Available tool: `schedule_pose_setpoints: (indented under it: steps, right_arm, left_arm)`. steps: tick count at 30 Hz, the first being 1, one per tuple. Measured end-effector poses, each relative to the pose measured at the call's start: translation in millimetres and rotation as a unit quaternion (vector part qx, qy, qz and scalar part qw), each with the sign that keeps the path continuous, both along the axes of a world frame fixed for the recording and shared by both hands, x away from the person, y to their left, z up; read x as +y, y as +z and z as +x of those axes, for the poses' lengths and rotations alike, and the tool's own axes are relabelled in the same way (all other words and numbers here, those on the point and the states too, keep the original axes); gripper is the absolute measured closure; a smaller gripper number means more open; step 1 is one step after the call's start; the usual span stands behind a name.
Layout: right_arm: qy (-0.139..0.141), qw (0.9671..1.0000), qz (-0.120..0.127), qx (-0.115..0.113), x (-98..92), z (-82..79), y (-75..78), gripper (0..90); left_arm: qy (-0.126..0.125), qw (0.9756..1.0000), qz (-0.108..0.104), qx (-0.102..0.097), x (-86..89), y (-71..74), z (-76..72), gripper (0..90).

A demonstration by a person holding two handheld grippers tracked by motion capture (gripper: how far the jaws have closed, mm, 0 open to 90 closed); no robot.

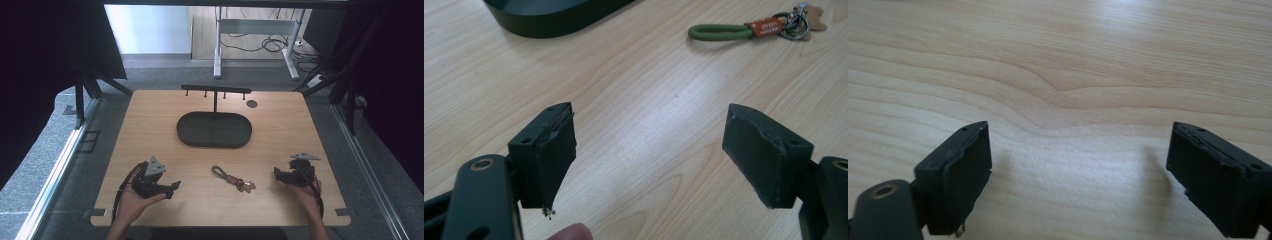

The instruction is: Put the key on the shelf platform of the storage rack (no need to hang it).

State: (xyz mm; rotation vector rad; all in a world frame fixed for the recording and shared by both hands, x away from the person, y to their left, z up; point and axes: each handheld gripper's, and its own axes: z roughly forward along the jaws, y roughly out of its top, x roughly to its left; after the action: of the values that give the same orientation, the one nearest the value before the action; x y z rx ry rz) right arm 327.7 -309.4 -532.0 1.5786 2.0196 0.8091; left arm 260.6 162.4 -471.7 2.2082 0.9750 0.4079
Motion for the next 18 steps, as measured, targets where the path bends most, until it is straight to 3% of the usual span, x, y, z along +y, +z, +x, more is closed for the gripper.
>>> schedule_pose_setpoints:
  steps: [3,11,15,18]
  right_arm:
    - [0.006,0.9999,0.013,-0.006,-7.4,-7.9,5.7,14.6]
    - [0.031,0.9991,0.018,-0.021,-11.2,-26.1,24.1,14.7]
    - [0.042,0.9986,0.028,-0.019,-11.8,-27.7,27.6,15.7]
    - [0.06,0.9978,0.023,-0.017,-9.7,-27.0,28.8,19.6]
  left_arm:
    - [-0.002,1.0,0.004,0.003,-0.6,-1.4,-0.4,21.6]
    - [0.0,0.9999,-0.016,-0.002,7.0,3.4,-5.8,21.6]
    - [0.003,0.9998,-0.019,-0.001,8.9,3.3,-5.4,21.6]
    - [0.006,0.9998,-0.02,0.001,11.3,2.0,-4.1,21.7]
